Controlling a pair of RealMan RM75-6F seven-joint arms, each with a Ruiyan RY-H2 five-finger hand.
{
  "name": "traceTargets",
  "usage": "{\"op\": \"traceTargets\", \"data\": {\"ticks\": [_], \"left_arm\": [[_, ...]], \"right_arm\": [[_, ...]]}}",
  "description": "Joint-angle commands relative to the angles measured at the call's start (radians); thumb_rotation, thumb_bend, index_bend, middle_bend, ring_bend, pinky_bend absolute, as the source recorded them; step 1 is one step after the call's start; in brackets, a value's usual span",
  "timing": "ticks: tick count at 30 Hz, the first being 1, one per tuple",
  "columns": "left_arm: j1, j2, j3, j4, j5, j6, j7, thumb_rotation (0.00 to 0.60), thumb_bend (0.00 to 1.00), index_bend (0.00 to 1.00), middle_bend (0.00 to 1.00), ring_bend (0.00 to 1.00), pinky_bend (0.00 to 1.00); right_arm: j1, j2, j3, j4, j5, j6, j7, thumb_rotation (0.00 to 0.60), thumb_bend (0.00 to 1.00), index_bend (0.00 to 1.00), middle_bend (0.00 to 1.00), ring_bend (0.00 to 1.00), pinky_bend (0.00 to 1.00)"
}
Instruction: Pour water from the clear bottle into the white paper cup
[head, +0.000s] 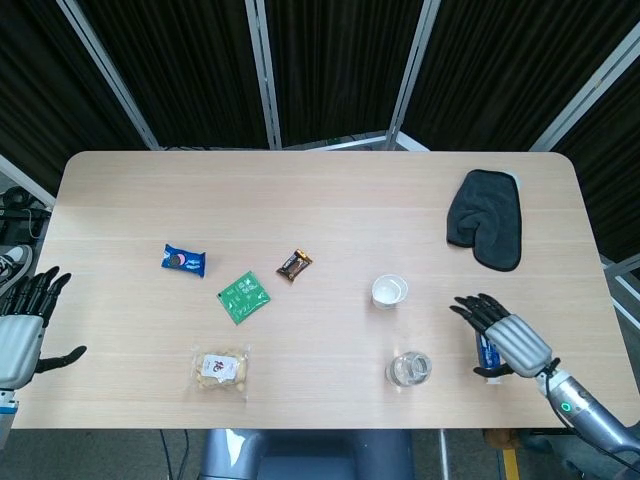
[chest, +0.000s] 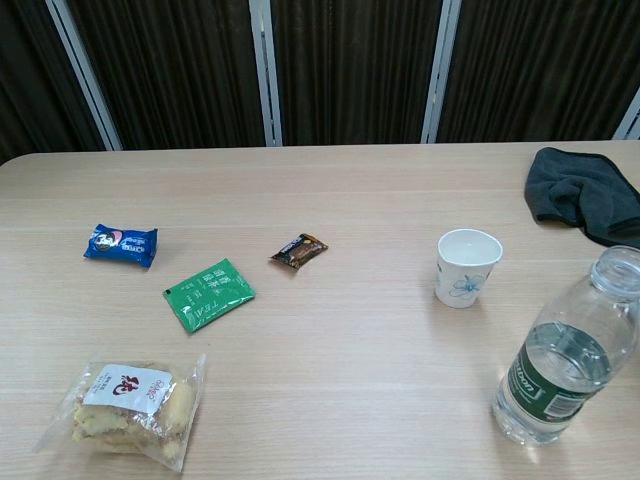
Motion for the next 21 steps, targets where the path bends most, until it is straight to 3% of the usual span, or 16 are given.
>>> {"op": "traceTargets", "data": {"ticks": [1, 8, 15, 21], "left_arm": [[0.01, -0.003, -0.007, -0.001, 0.004, 0.028, 0.012, 0.6, 0.0, 0.0, 0.0, 0.0, 0.0], [0.018, -0.003, -0.01, -0.006, 0.019, 0.054, 0.01, 0.6, 0.0, 0.0, 0.0, 0.0, 0.0], [0.018, 0.009, -0.006, 0.001, 0.043, 0.059, -0.027, 0.6, 0.0, 0.0, 0.0, 0.0, 0.0], [0.017, 0.021, -0.005, 0.0, 0.046, 0.054, -0.05, 0.6, 0.0, 0.0, 0.0, 0.0, 0.0]], "right_arm": [[-0.074, 0.038, 0.052, -0.012, 0.082, 0.052, -0.084, 0.6, 0.0, 0.0, 0.0, 0.0, 0.0], [-0.168, 0.105, 0.151, -0.223, 0.211, 0.142, -0.288, 0.6, 0.0, 0.0, 0.0, 0.0, 0.0], [-0.236, 0.204, 0.168, -0.515, 0.253, 0.187, -0.527, 0.6, 0.0, 0.0, 0.0, 0.0, 0.0], [-0.266, 0.24, 0.175, -0.646, 0.253, 0.217, -0.627, 0.6, 0.0, 0.0, 0.0, 0.0, 0.0]]}}
